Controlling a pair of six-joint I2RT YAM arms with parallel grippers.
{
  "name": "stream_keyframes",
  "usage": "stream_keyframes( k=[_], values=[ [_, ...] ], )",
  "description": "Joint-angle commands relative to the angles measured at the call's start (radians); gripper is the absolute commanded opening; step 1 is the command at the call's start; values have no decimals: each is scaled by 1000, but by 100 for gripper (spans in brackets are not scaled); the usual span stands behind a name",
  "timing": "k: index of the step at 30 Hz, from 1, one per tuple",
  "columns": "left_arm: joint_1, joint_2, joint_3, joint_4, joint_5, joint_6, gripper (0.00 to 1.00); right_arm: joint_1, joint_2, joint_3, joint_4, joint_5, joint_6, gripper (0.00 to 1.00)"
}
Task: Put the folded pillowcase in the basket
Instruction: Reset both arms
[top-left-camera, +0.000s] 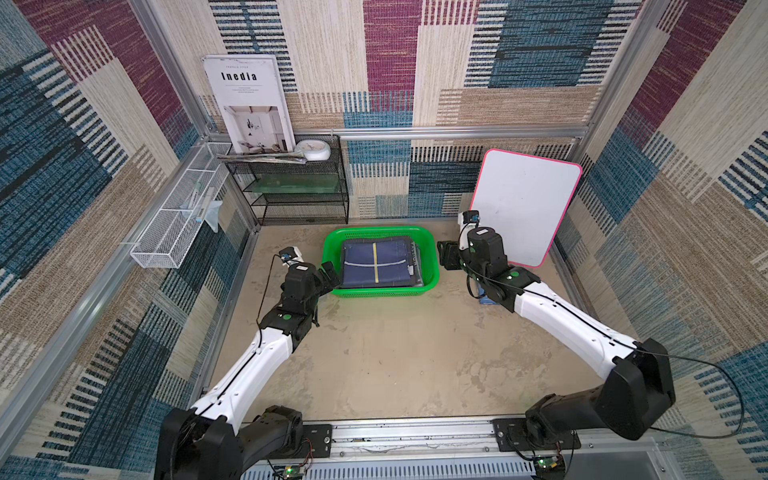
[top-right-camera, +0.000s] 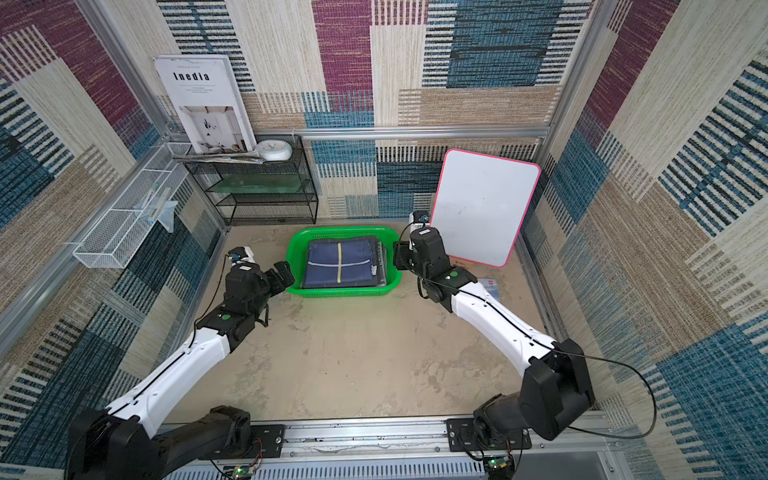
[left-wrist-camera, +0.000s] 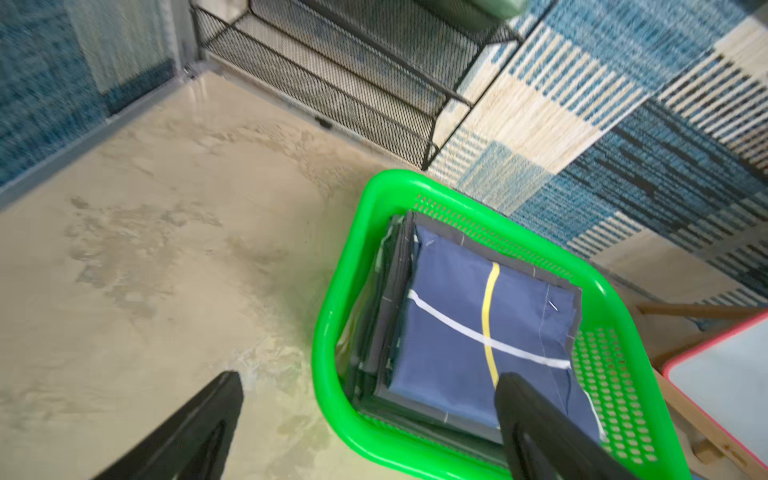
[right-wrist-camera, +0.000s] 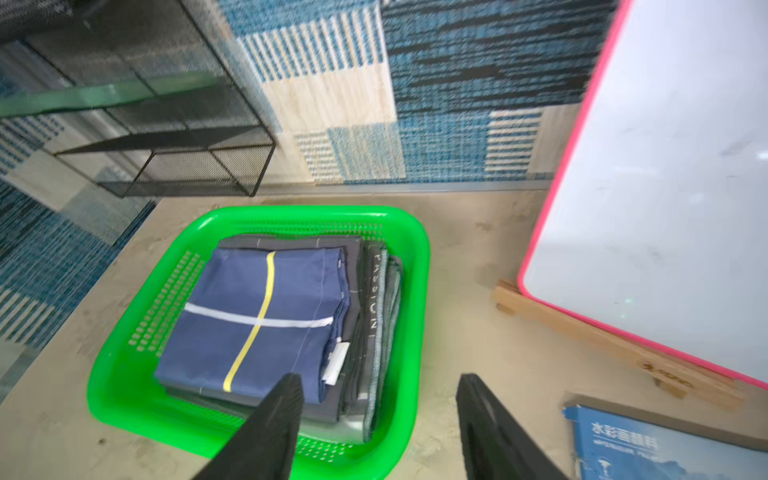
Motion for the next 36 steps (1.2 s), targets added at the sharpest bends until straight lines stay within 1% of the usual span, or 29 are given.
stream_keyframes(
  k=[1, 3, 4, 6, 8, 9, 13, 16, 20, 23, 26, 30, 32, 34, 36],
  values=[
    [4, -68, -81, 108, -174, 48, 99, 1, -58, -87, 89, 214, -6, 77],
    [13, -89, -144, 181, -243, 95, 99, 0, -79, -141, 117, 322, -24, 84],
    [18, -91, -163, 196, -272, 106, 99, 0, -85, -168, 141, 377, -32, 85],
    [35, -86, -169, 154, -330, 119, 99, -4, -96, -227, 185, 535, -1, 88],
    [45, -83, -169, 101, -399, 115, 99, -12, -102, -279, 248, 605, -18, 88],
    [51, -85, -186, 112, -417, 126, 99, -16, -102, -297, 261, 621, -26, 88],
    [96, -92, -241, 166, -423, 149, 99, -47, -109, -322, 252, 595, -38, 89],
    [122, -50, -267, 238, -435, 198, 99, -72, -146, -379, 315, 549, -69, 90],
    [163, 62, -265, 315, -313, 244, 99, -114, -196, -474, 418, 503, -132, 96],
    [165, 104, -284, 419, -223, 310, 99, -142, -177, -513, 467, 567, -161, 99],
    [168, 115, -318, 538, -197, 382, 99, -162, -153, -580, 597, 602, -197, 100],
    [173, 128, -338, 571, -172, 427, 99, -196, -118, -646, 702, 650, -210, 100],
    [172, 125, -343, 571, -164, 429, 99, -212, -104, -711, 810, 682, -216, 100],
    [173, 137, -349, 571, -143, 444, 99, -230, -84, -749, 854, 677, -182, 100],
    [175, 172, -354, 630, -143, 448, 99, -245, -48, -762, 889, 688, -176, 100]
  ],
)
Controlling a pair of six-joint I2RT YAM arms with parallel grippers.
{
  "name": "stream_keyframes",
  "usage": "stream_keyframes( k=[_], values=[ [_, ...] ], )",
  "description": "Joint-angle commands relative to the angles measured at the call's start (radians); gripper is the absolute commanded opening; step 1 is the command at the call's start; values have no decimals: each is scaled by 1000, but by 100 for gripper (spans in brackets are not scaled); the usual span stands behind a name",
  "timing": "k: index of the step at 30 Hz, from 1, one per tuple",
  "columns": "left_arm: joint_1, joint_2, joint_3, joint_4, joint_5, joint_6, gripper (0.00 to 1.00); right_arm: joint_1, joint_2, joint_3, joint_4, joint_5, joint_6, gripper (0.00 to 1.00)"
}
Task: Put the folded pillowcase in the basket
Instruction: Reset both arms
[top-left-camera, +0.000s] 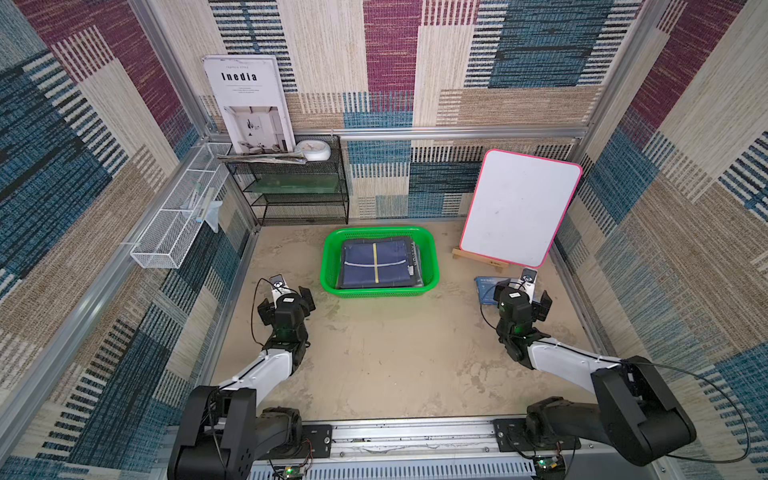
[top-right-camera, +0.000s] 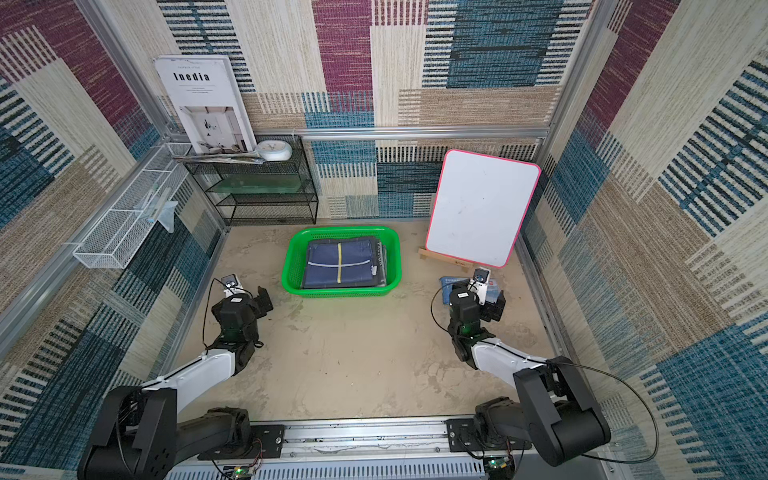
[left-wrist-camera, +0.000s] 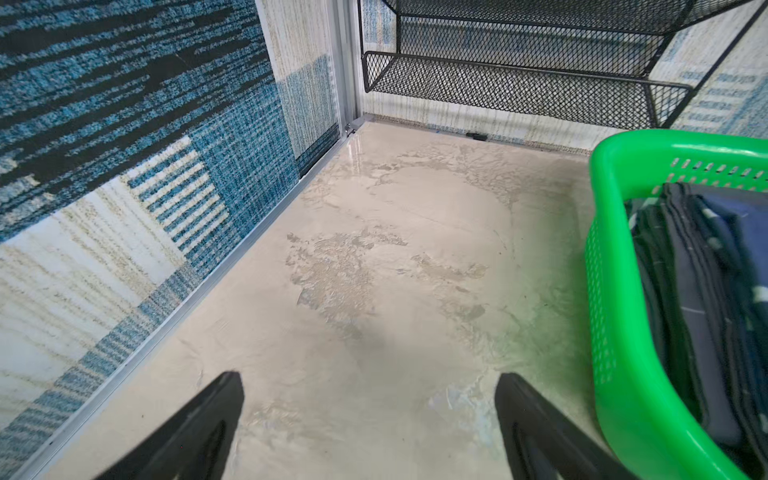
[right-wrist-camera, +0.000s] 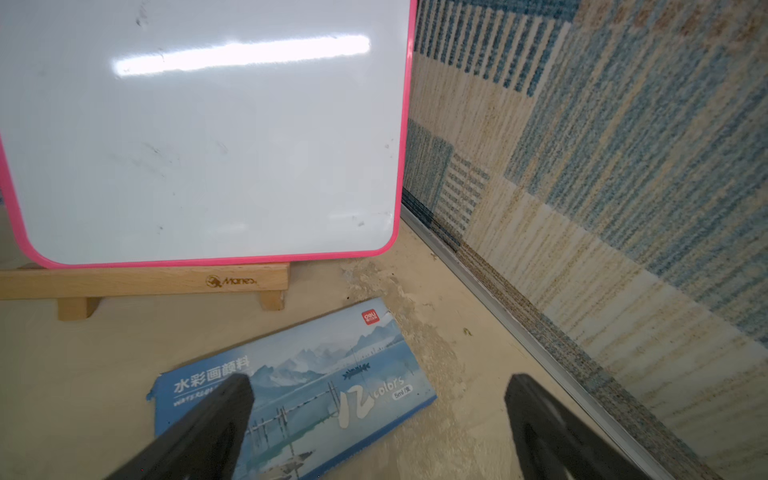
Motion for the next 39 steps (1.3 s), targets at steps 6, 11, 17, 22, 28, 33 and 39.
stream_keyframes(
  k=[6, 11, 17, 22, 28, 33, 39],
  values=[
    [13, 131, -23, 214, 115, 71, 99, -61, 95, -56, 298, 8, -42, 100],
    [53, 182, -34, 259, 173, 42, 99, -126, 119, -69, 403, -241, -146, 100],
    [59, 327, -28, 425, 364, 136, 99, -196, 183, -41, 403, -485, -174, 100],
    [68, 275, 40, 202, 314, 84, 99, -289, 183, -42, 385, -647, -117, 100],
    [66, 282, 41, 212, 311, 85, 99, -297, 185, -59, 417, -714, -136, 100],
    [66, 291, 36, 242, 308, 90, 99, -301, 215, -116, 539, -802, -168, 100],
    [66, 284, 40, 221, 308, 87, 99, -306, 204, -107, 505, -814, -172, 100]
  ],
)
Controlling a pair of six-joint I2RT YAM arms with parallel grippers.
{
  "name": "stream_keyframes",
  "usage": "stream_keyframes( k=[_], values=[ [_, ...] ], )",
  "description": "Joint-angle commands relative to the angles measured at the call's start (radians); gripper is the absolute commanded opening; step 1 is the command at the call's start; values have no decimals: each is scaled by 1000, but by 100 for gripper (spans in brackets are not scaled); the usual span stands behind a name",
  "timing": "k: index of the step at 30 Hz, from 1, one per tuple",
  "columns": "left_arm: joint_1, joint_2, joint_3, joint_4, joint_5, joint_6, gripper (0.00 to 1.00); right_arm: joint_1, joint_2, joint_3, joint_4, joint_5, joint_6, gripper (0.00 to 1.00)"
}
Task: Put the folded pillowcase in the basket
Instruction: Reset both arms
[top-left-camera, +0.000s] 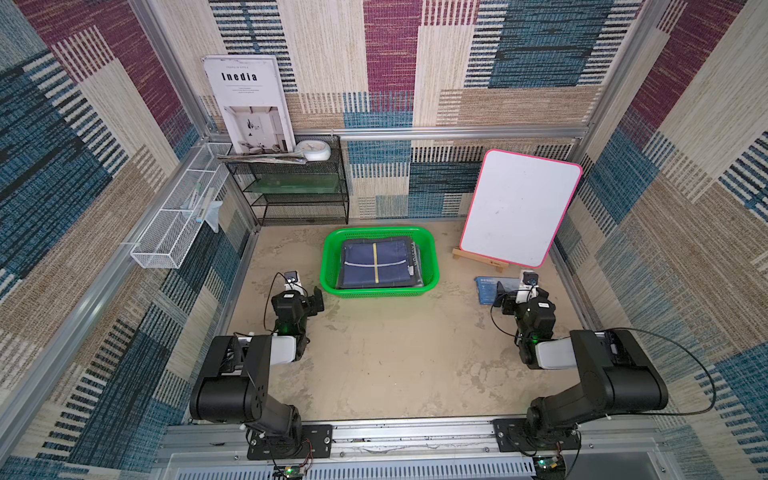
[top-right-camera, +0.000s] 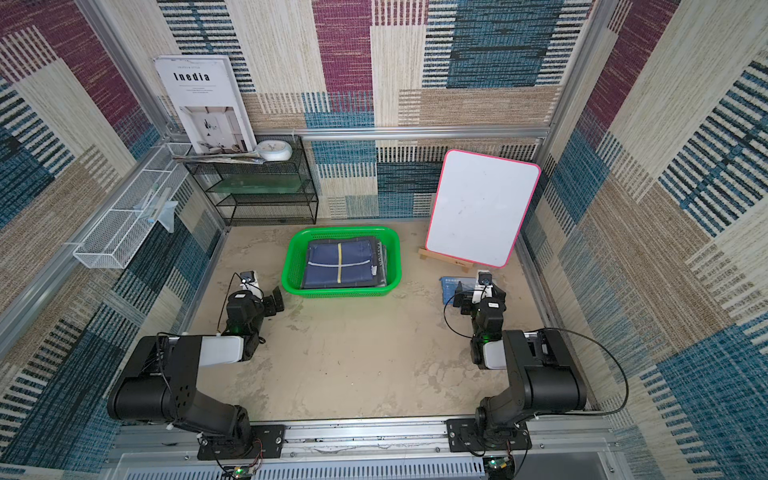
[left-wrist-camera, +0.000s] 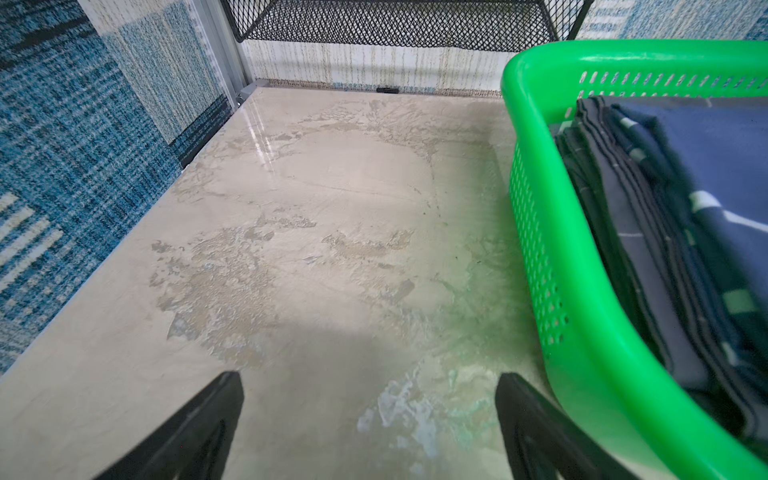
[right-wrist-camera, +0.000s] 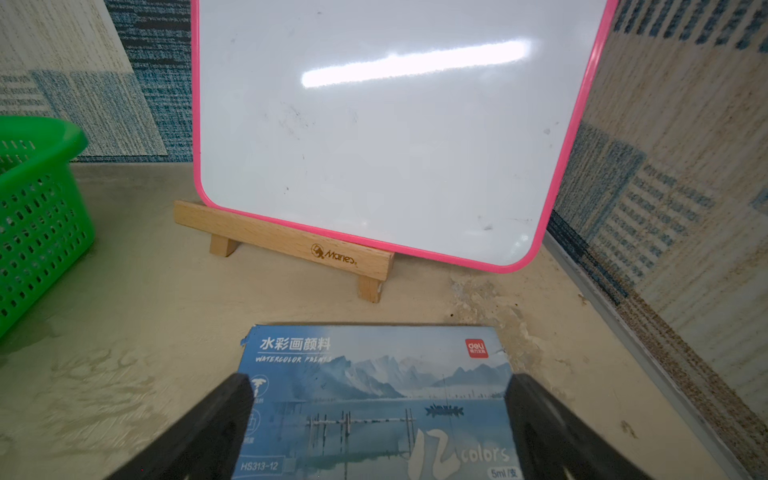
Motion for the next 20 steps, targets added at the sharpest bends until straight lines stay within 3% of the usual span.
stream_keyframes(
  k=[1, 13, 16, 20],
  values=[
    [1, -2, 7, 1, -3, 0, 99, 1, -2, -1, 45, -28, -7, 100],
    [-4, -1, 11, -7, -7, 3, 99, 1, -3, -1, 44, -28, -7, 100],
    [-2, 7, 28, -26, 79, 37, 99, 1, -3, -1, 45, -28, -7, 100],
    [-3, 1, 24, -25, 79, 39, 99, 0, -2, -1, 44, -27, -6, 100]
  ],
)
